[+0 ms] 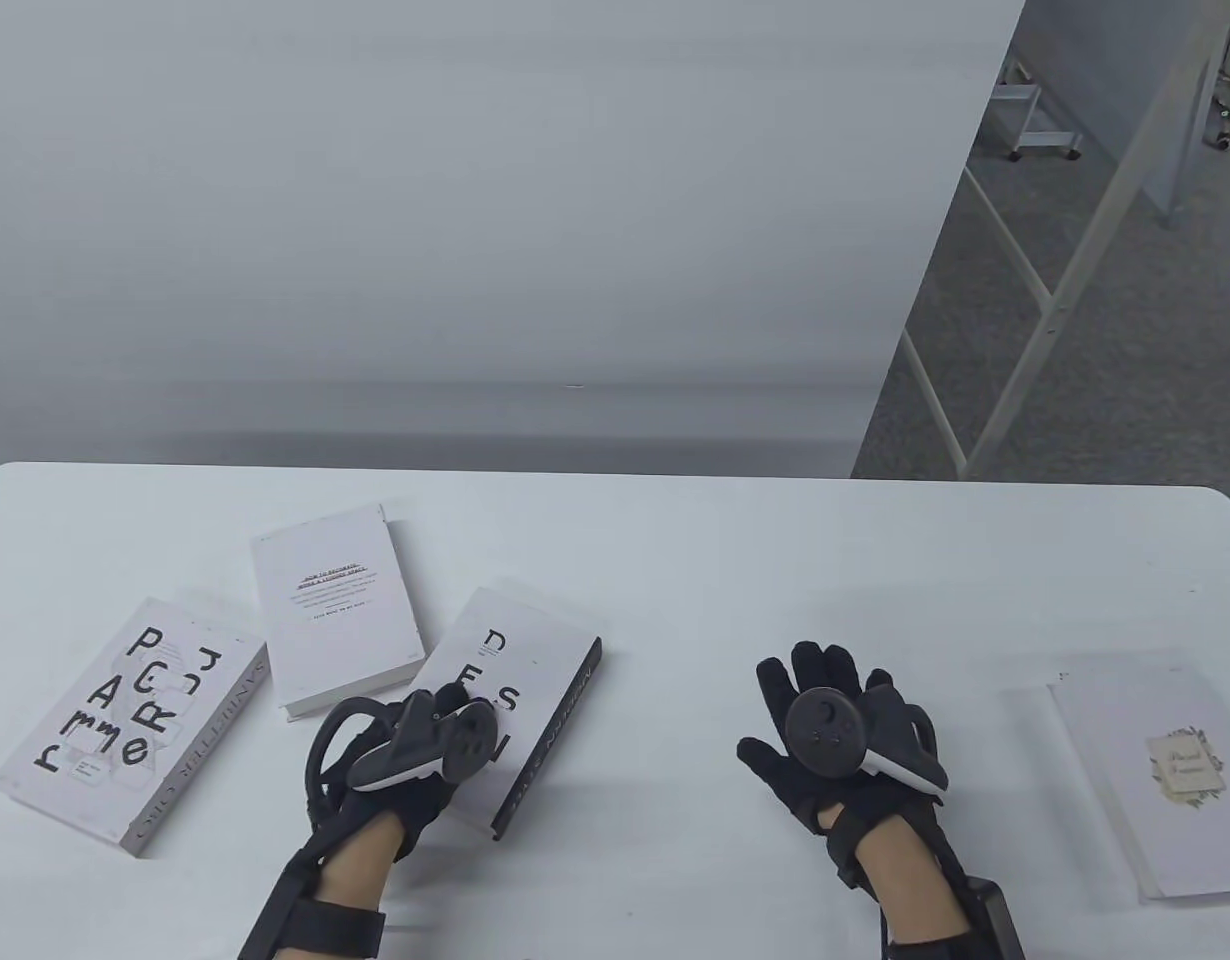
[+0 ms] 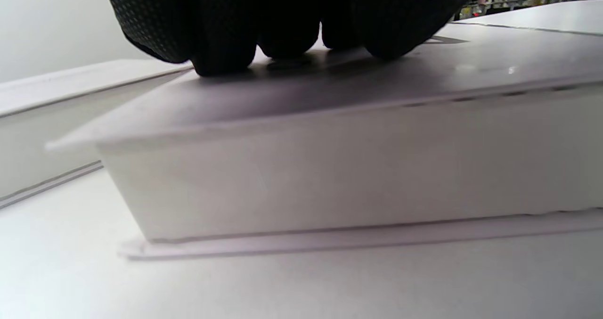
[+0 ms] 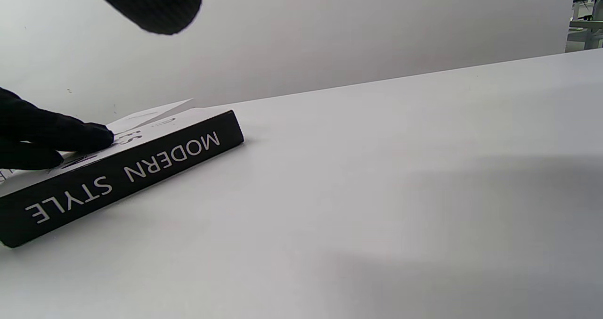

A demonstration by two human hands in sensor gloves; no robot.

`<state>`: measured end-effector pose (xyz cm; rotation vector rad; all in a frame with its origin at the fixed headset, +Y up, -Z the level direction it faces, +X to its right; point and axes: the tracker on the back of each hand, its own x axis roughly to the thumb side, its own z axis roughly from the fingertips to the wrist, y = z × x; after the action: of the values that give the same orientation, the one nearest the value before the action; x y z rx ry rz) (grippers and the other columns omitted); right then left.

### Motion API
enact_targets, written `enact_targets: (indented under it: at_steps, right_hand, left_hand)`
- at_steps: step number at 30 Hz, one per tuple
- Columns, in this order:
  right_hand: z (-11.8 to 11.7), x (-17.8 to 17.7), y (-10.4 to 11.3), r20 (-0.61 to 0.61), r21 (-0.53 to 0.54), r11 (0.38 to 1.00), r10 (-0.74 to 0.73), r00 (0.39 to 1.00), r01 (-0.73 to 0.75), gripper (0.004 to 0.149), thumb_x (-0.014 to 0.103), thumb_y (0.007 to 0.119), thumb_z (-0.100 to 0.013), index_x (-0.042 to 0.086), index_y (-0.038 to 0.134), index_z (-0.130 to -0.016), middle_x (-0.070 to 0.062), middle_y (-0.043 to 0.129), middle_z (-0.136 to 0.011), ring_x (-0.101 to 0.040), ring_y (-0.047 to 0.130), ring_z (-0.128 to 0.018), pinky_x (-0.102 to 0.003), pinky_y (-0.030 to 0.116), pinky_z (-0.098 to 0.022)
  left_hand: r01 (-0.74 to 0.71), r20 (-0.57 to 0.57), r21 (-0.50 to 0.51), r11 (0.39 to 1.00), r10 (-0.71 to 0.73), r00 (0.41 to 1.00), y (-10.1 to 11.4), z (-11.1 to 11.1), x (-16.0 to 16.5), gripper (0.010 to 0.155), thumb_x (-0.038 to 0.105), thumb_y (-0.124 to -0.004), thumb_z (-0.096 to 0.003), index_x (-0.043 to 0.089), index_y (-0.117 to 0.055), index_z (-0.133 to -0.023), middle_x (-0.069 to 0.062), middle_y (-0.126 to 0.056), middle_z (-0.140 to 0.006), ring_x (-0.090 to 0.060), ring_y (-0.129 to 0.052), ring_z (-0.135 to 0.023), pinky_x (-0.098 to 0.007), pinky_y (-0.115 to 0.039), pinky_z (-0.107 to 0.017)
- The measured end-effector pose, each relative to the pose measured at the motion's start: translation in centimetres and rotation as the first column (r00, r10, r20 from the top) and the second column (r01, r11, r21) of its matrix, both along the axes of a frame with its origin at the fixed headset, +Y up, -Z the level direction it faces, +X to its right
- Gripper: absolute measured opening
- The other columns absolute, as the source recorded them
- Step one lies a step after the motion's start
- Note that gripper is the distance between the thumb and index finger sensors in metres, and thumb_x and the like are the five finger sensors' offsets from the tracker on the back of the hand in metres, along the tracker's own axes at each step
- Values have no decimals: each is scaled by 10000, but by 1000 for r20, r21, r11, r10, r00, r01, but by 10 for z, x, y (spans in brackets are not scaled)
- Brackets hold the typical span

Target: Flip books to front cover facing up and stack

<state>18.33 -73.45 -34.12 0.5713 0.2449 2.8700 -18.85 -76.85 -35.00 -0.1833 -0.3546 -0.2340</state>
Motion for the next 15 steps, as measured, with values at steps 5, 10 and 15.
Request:
enact_targets:
  at_steps: [5, 10, 15]
  right_hand:
    - [0, 1, -4, 8, -26, 1000, 12, 1000, -12, 779, 574, 610, -534, 94, 315, -1072, -381, 167, -1060, -656, 193, -921, -837, 193, -517]
    - [1, 0, -8, 12, -50, 999, 12, 1000, -12, 777, 573, 609, -533, 94, 319, -1071, -382, 175, -1060, -656, 198, -921, -836, 196, -517]
    - [1, -1, -12, 11, -75, 997, 18, 1000, -17, 777, 573, 607, -534, 91, 321, -1071, -382, 179, -1060, -656, 200, -919, -835, 197, -516]
  left_hand:
    - [12, 18, 28, 1000, -12, 1000, 7, 2, 12, 525, 492, -782, -443, 312, -741, -934, -39, -805, -957, -305, -970, -728, -413, -846, -530]
    - [44, 56, 56, 997, -47, 997, 10, 9, 30, 500, 510, -816, -420, 318, -797, -881, -14, -879, -887, -232, -1041, -619, -356, -891, -454]
    - [15, 89, 60, 998, -20, 996, 11, 16, 49, 469, 490, -848, -410, 311, -833, -843, -11, -918, -836, -175, -1066, -534, -319, -910, -403]
